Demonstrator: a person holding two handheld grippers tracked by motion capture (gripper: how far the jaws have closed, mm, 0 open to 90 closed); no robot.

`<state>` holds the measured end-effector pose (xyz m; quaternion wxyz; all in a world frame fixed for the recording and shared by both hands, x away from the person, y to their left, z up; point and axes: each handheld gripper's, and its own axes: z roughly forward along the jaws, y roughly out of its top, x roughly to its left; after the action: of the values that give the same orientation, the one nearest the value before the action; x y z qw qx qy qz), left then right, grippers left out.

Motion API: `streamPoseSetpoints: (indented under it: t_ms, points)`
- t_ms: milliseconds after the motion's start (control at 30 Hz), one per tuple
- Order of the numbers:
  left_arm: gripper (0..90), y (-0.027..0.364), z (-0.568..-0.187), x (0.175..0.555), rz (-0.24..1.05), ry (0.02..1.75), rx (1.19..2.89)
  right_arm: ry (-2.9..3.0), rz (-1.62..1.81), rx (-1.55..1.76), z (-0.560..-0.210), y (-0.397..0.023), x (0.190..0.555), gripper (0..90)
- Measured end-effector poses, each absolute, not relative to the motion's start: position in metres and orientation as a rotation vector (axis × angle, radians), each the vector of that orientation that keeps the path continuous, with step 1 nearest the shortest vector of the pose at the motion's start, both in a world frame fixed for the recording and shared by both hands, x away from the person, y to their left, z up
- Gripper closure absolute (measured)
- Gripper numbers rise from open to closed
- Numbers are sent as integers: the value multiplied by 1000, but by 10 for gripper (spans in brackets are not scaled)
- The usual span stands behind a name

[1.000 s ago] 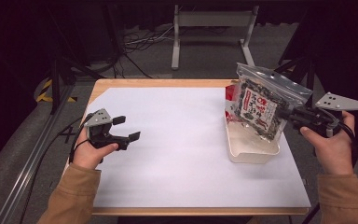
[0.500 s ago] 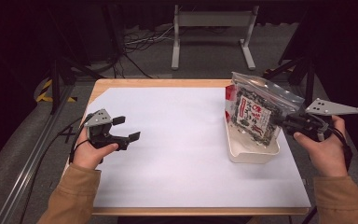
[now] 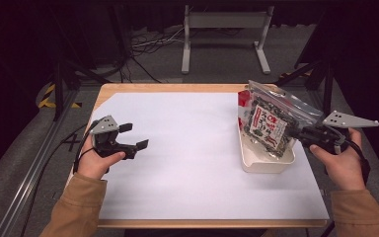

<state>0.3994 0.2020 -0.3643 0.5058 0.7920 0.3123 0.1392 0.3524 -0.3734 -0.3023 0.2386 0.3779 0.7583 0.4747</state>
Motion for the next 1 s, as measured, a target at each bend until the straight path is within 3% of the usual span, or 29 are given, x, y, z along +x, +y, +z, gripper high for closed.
streamPoseSetpoints:
  t_ms: [700,867,1000]
  points:
    - [117,204,-368,397,338,761,1918,2039,1328,1091,-326,-381,351,751]
    - [117,208,-370,394,337,777,1913,1970,1327,1108,-322,-385,354,671]
    - [117,212,-369,390,346,785,1907,1951,1330,1110,-321,-384,355,540]
